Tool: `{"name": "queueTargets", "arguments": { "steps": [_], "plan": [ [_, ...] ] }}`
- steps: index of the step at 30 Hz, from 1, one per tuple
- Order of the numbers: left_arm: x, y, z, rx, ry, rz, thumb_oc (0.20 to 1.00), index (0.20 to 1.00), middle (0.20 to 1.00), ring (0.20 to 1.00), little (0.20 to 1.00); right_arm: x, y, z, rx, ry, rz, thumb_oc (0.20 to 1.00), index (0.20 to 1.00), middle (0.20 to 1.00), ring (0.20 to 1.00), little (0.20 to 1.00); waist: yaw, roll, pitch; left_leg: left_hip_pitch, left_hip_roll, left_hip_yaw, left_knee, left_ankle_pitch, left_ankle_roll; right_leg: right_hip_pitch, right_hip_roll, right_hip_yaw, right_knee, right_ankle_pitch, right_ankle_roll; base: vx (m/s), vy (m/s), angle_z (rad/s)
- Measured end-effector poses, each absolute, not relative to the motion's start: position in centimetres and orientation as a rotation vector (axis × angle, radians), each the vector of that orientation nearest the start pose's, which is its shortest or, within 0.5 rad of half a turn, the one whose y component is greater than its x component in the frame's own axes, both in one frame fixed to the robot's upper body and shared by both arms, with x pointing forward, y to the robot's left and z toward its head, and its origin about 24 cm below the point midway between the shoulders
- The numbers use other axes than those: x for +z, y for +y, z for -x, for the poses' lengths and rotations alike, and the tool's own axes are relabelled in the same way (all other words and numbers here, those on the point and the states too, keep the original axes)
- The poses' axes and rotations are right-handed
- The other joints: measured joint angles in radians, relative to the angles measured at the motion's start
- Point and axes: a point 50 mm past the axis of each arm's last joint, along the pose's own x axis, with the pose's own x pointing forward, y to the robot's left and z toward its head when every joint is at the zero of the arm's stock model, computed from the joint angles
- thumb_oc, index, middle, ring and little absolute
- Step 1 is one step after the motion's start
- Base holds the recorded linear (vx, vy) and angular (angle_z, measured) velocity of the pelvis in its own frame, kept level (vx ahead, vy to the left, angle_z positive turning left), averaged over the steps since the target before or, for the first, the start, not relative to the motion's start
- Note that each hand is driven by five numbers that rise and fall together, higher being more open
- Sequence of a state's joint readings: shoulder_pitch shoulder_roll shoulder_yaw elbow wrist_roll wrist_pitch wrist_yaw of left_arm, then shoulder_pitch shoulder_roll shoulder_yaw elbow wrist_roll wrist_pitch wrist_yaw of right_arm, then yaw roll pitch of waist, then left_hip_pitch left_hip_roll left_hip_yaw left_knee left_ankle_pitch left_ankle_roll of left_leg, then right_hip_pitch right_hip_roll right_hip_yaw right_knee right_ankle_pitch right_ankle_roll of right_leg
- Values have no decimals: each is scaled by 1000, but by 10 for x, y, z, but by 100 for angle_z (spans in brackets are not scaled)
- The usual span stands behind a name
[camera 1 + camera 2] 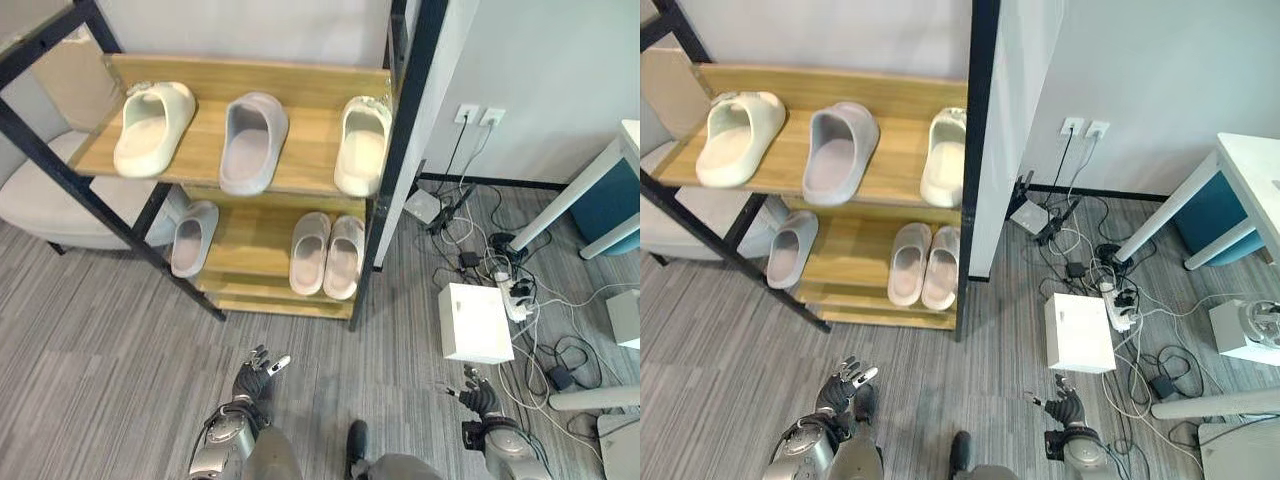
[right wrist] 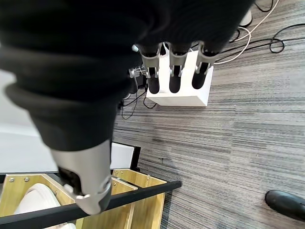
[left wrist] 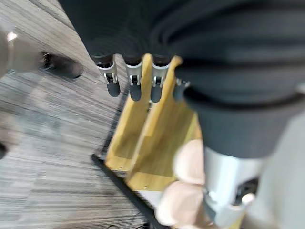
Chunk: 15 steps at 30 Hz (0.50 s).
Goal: Arrange the slippers neatly on the shoe rack.
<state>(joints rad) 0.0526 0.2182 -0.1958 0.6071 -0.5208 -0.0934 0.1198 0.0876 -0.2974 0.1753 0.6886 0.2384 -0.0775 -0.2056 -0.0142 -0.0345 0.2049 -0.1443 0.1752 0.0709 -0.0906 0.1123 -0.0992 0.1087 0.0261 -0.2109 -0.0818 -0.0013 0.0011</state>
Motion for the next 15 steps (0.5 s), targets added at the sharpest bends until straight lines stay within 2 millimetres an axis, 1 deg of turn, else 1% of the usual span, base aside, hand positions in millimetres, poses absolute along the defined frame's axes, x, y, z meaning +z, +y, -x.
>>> {"name": "queueTargets", "arguments": {
  "steps": [1, 2, 3, 5, 6, 8, 9, 10, 11, 12, 14, 15],
  "plan": [
    [-94, 191, -187, 189, 607, 199, 1000, 1000, 1000, 1000, 1000, -104, -230, -164, -228, 696, 184, 1000, 1000, 1000, 1000, 1000, -3, 12, -10, 22, -18, 5, -1, 18, 23, 10, -4, 7, 0, -8, 10, 130, 224, -9],
    [-93, 193, -187, 190, 603, 192, 1000, 1000, 1000, 1000, 1000, -104, -226, -164, -220, 694, 170, 1000, 1000, 1000, 1000, 1000, -4, 1, -10, 38, -35, 16, 0, 65, 23, 15, -25, 20, 5, -14, 18, 158, 284, -17],
    [-93, 196, -186, 193, 605, 185, 1000, 1000, 1000, 1000, 1000, -103, -219, -168, -198, 680, 157, 1000, 1000, 1000, 1000, 1000, -2, -15, -12, 51, -64, 29, 6, 56, 46, 9, -58, 24, 37, -20, 31, 110, 271, -7],
    [-92, 196, -187, 191, 602, 181, 1000, 1000, 1000, 1000, 1000, -104, -214, -168, -192, 681, 144, 1000, 1000, 1000, 1000, 1000, -4, -22, -12, 67, -93, 29, 6, 39, 71, -11, -95, 29, 116, -37, 55, 85, 274, 9],
    [-92, 199, -187, 192, 602, 172, 1000, 1000, 1000, 1000, 1000, -104, -211, -169, -190, 679, 131, 1000, 1000, 1000, 1000, 1000, -1, -27, -15, 76, -111, 40, 6, 25, 90, -35, -119, 39, 179, -48, 72, 26, 186, 7],
    [-91, 205, -187, 197, 600, 151, 1000, 1000, 1000, 1000, 1000, -103, -207, -173, -181, 670, 118, 1000, 1000, 1000, 1000, 1000, 1, -30, -17, 81, -136, 47, 7, 7, 116, -87, -156, 49, 290, -71, 103, 15, 139, 2],
    [-89, 209, -189, 198, 592, 137, 1000, 1000, 1000, 1000, 1000, -102, -205, -176, -177, 663, 113, 1000, 1000, 1000, 1000, 1000, 2, -29, -16, 82, -147, 50, 7, -4, 132, -123, -174, 50, 356, -76, 112, 48, 124, -9],
    [-89, 213, -187, 205, 600, 126, 1000, 1000, 1000, 1000, 1000, -102, -202, -177, -169, 661, 106, 1000, 1000, 1000, 1000, 1000, 5, -27, -15, 92, -155, 49, 7, -15, 147, -170, -202, 45, 429, -124, 143, 64, 79, -13],
    [-89, 216, -186, 210, 599, 121, 1000, 1000, 1000, 1000, 1000, -103, -201, -176, -168, 666, 105, 1000, 1000, 1000, 1000, 1000, 5, -24, -15, 100, -159, 50, 7, -21, 155, -171, -212, 46, 414, -132, 159, 64, 78, -13],
    [-89, 217, -186, 210, 598, 116, 1000, 1000, 1000, 1000, 1000, -104, -201, -175, -168, 669, 106, 1000, 1000, 1000, 1000, 1000, 4, -19, -13, 110, -161, 50, 6, -29, 165, -172, -215, 44, 372, -137, 167, 74, -10, -4],
    [-88, 220, -187, 209, 595, 105, 1000, 1000, 1000, 1000, 1000, -104, -202, -175, -169, 671, 107, 1000, 1000, 1000, 1000, 1000, 3, -16, -13, 117, -168, 49, 6, -30, 165, -179, -217, 39, 268, -120, 170, 58, -27, -3],
    [-87, 219, -187, 205, 593, 96, 1000, 1000, 1000, 1000, 1000, -104, -202, -175, -169, 670, 108, 1000, 1000, 1000, 1000, 1000, 3, -16, -13, 114, -166, 51, 6, -37, 157, -194, -210, 40, 215, -105, 169, 27, -34, 4]
  ]
}}
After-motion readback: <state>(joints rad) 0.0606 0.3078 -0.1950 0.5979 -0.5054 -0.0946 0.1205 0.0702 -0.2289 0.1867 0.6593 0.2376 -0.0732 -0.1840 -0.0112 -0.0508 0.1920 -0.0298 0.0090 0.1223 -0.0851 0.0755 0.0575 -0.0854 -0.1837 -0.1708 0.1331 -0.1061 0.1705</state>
